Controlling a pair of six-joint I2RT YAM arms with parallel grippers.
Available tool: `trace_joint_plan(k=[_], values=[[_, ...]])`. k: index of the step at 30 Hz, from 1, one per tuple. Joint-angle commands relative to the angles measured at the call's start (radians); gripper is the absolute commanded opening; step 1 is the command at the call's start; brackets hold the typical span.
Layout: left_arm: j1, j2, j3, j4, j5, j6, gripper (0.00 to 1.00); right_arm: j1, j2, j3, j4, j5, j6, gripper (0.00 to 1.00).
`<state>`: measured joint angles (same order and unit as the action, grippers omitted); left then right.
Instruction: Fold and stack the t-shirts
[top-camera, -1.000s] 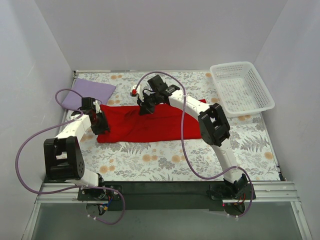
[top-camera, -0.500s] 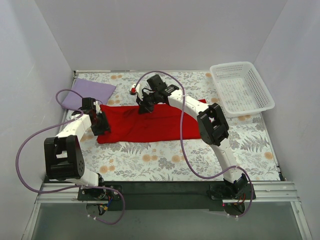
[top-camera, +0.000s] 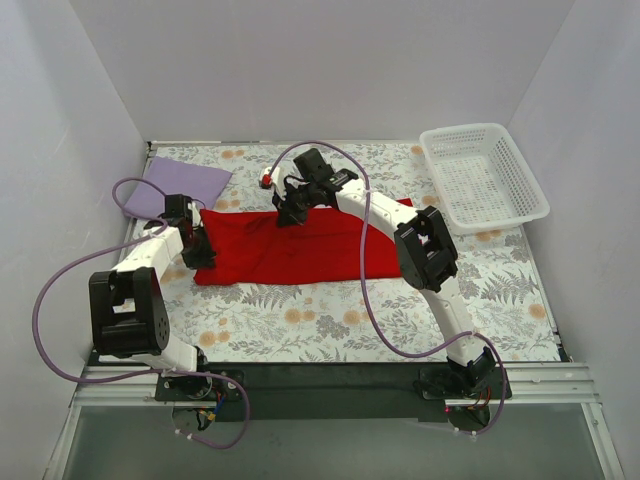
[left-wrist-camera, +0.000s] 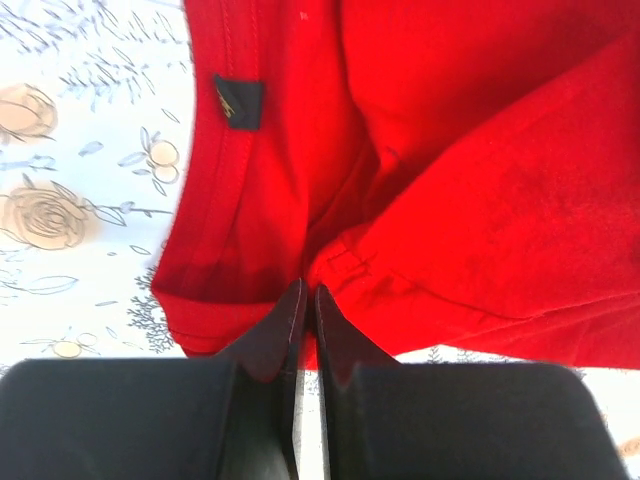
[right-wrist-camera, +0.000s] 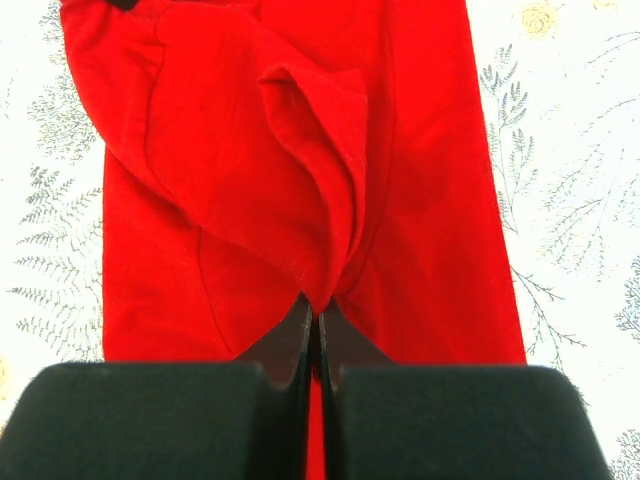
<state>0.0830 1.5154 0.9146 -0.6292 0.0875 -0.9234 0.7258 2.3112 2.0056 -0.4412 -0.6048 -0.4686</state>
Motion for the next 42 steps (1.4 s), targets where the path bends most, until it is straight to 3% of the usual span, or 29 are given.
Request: trace_joint_plan(k=[1,6,27,31,33,35,36,40,42], values=[[0.004,-0.029,0.049,-0.003,-0.067,0.005,0.0,-0.005,0.002,0.045,0.035,0.01,0.015,0.01],[0.004,-0.049,0.072,0.017,-0.149,0.001,0.0,-0.005,-0.007,0.038,0.058,0.066,0.044,0.01],[0.004,0.011,0.092,0.046,-0.137,0.008,0.0,0.014,0.039,0.085,0.104,0.198,0.122,0.01],[0.003,0.008,0.082,0.048,-0.138,-0.002,0.0,0.037,0.063,0.105,0.11,0.294,0.134,0.01],[0.004,0.008,0.092,0.045,-0.137,-0.006,0.08,0.044,0.076,0.12,0.114,0.358,0.16,0.02],[0.006,0.002,0.102,0.045,-0.14,-0.018,0.23,0.05,0.091,0.127,0.124,0.456,0.176,0.14],[0.004,-0.012,0.115,0.043,-0.141,-0.025,0.26,0.05,0.097,0.128,0.127,0.488,0.189,0.29],[0.004,-0.066,0.153,0.054,-0.137,-0.026,0.32,0.043,0.094,0.13,0.142,0.666,0.208,0.46],[0.004,-0.081,0.161,0.074,-0.095,-0.014,0.35,0.029,0.077,0.114,0.148,0.651,0.214,0.53]])
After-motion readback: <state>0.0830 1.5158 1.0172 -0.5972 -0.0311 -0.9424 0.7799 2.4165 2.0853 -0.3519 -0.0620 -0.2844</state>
